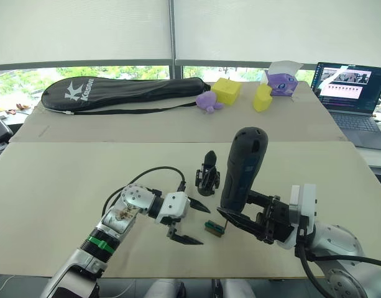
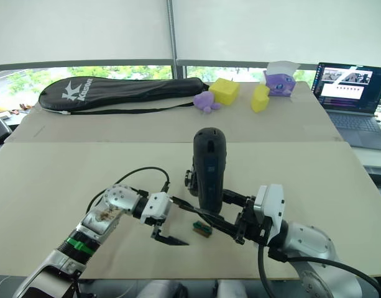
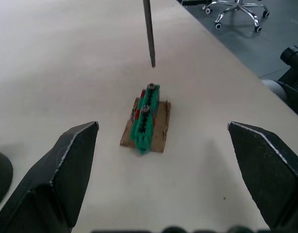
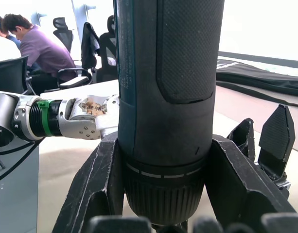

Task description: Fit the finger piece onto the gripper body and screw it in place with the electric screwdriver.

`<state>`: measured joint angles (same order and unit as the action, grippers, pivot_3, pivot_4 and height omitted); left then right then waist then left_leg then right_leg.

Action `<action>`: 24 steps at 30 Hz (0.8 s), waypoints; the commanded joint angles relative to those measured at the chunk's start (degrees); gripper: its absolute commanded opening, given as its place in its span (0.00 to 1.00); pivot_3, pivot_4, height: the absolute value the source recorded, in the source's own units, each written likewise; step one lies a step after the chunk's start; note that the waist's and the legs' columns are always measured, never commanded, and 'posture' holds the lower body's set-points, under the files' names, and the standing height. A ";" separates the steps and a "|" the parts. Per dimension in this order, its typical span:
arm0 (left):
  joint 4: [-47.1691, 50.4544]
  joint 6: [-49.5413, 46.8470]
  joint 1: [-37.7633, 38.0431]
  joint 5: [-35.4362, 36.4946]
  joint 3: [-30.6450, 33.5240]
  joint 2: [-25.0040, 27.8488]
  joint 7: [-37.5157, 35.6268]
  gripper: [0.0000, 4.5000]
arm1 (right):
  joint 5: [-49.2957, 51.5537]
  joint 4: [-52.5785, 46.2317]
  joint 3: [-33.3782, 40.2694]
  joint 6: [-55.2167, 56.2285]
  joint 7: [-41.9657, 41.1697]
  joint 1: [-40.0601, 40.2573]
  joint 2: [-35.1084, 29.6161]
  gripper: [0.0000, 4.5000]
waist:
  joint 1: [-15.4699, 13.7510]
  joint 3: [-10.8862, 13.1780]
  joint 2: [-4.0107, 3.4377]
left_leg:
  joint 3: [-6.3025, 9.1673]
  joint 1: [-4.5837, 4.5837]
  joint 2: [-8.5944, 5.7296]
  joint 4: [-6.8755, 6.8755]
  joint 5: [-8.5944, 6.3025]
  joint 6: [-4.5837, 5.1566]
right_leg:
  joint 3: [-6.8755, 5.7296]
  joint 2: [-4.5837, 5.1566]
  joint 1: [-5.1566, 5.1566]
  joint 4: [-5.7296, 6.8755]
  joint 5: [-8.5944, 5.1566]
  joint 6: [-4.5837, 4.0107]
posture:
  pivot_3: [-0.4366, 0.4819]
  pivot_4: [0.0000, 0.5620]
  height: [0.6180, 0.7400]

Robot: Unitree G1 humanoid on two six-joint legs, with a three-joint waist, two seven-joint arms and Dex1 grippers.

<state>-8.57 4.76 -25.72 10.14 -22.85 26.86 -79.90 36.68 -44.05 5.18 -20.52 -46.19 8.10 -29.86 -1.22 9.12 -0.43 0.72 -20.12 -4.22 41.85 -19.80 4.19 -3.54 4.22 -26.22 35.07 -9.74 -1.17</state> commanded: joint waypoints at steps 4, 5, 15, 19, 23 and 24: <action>-1.28 2.62 0.02 -0.33 0.18 -1.04 0.22 1.00 | 0.38 -0.57 0.10 3.14 -0.37 -1.22 -0.17 0.43 | -0.06 0.00 0.01 | 0.00 0.00 0.00 0.00 -0.01 0.02 | 0.00 0.00 0.00 -0.01 0.00 0.00 | 0.48 0.27 1.00; -1.38 2.74 0.02 -0.29 0.24 -1.21 0.19 1.00 | 0.36 -0.54 -0.09 3.24 -0.48 -1.23 -0.15 0.43 | -0.06 0.00 0.01 | -0.01 0.00 0.00 0.00 -0.01 0.02 | 0.00 0.00 0.01 0.00 0.00 0.00 | 0.48 0.27 1.00; -3.42 4.84 0.24 -0.64 0.41 -1.81 0.23 1.00 | 0.34 0.46 -1.14 3.38 -0.58 -2.24 0.07 0.43 | -0.04 -0.01 0.01 | 0.00 0.00 0.00 0.00 -0.01 0.02 | 0.00 0.00 0.00 0.00 0.00 0.00 | 0.48 0.27 1.00; -3.78 5.40 0.33 -0.82 0.27 -2.02 0.43 1.00 | -0.04 0.64 -1.21 3.76 -0.76 -2.31 -0.02 0.43 | -0.08 -0.01 0.02 | 0.00 0.00 0.00 0.01 -0.01 0.03 | 0.00 0.01 0.00 0.00 0.00 0.00 | 0.48 0.27 1.00; -4.09 5.86 0.32 -0.97 0.14 -2.17 0.59 1.00 | 0.24 0.57 -1.09 3.55 -0.72 -2.31 -0.09 0.43 | -0.04 -0.01 0.02 | 0.00 0.00 0.00 0.01 -0.01 0.03 | 0.00 0.01 0.00 0.00 0.00 0.00 | 0.48 0.27 1.00; -4.16 5.95 0.32 -1.01 0.11 -2.21 0.63 1.00 | 0.18 0.58 -1.12 3.61 -0.77 -2.26 -0.11 0.43 | -0.03 -0.01 0.02 | 0.00 0.00 0.00 0.00 -0.01 0.03 | 0.00 0.01 0.00 0.00 0.00 0.00 | 0.48 0.27 1.00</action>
<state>-13.23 9.82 -25.69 9.09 -22.84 24.82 -79.43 36.02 -41.59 3.18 -19.77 -46.68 6.68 -29.95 -1.26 9.11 -0.41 0.72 -20.12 -4.22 41.86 -19.81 4.22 -3.54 4.22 -26.22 35.08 -9.74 -1.16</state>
